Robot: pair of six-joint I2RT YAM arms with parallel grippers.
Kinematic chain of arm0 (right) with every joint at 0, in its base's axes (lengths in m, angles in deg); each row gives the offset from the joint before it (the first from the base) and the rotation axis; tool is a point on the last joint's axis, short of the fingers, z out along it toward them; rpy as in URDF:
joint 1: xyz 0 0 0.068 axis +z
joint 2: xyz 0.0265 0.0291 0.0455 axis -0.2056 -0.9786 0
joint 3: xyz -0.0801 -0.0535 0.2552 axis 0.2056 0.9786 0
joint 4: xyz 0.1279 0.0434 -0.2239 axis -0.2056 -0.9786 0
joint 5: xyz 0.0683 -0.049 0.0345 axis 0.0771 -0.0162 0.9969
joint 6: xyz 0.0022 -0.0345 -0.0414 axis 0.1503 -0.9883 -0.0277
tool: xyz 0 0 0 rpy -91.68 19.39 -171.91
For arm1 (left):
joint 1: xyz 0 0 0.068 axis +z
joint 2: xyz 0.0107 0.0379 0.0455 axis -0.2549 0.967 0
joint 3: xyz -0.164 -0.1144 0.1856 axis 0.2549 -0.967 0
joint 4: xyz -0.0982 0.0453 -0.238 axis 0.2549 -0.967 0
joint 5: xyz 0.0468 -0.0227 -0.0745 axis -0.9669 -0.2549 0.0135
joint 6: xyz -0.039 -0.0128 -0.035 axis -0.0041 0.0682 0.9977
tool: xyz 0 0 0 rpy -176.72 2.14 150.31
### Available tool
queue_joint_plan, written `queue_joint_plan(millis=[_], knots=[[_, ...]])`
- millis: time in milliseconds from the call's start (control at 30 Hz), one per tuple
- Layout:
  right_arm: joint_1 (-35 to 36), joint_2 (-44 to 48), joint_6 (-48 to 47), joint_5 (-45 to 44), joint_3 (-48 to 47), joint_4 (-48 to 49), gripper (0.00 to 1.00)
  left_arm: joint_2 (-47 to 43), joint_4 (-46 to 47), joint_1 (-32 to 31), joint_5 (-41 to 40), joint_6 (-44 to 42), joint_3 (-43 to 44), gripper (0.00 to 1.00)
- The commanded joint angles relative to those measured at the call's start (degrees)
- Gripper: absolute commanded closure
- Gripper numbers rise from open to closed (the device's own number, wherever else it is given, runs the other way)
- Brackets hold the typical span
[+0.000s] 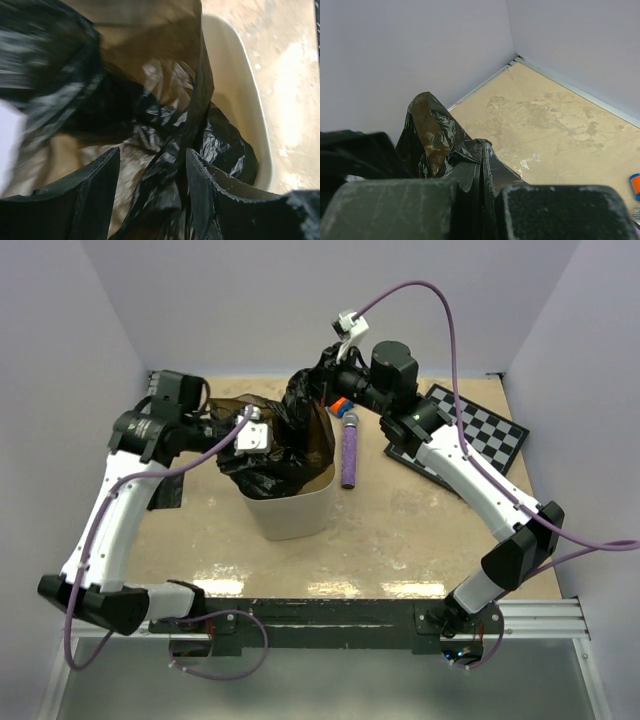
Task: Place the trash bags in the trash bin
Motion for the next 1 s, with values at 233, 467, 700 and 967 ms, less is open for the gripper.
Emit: queue_joint_plan(millis=[233,467,700,967], knots=[[-0.30,4.73,0.77,-1.35,1.01,2.97,1.00,6.57,-8.93,-6.84,1.32,-9.64,1.97,0.51],[-0.82,3.95,0.25,-1.18,0.67,2.97,1.00,6.12,-6.84,-8.69,-5.19,-9.92,-3.40,0.67],[-3.36,0.88,-1.77,-0.04,-0.21,0.17,1.00,3.05,-0.31,-10.44,-3.09,-2.80,-0.43,1.00],[-9.78,-4.76,-0.98,4.54,-8.38,-6.78,1.00,-1.26,-0.95,-13.52,3.07,3.70,-0.14,1.00]])
